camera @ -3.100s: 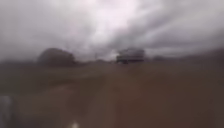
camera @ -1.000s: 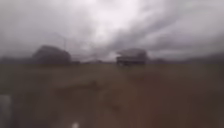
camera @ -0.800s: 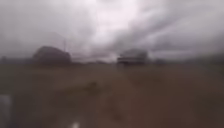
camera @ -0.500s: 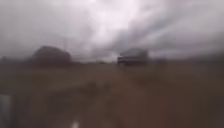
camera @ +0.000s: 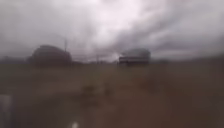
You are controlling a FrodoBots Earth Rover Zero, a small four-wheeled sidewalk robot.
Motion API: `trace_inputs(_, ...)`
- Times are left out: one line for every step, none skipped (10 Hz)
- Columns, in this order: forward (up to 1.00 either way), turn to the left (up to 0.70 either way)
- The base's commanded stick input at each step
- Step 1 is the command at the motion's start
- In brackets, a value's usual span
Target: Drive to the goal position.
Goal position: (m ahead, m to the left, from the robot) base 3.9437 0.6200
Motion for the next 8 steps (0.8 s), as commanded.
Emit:
trace_inputs(0.85, 0.0)
trace_inputs(0.85, 0.0)
trace_inputs(0.85, 0.0)
trace_inputs(0.85, 0.0)
trace_inputs(0.85, 0.0)
trace_inputs(0.85, 0.0)
trace_inputs(0.85, 0.0)
trace_inputs(0.85, 0.0)
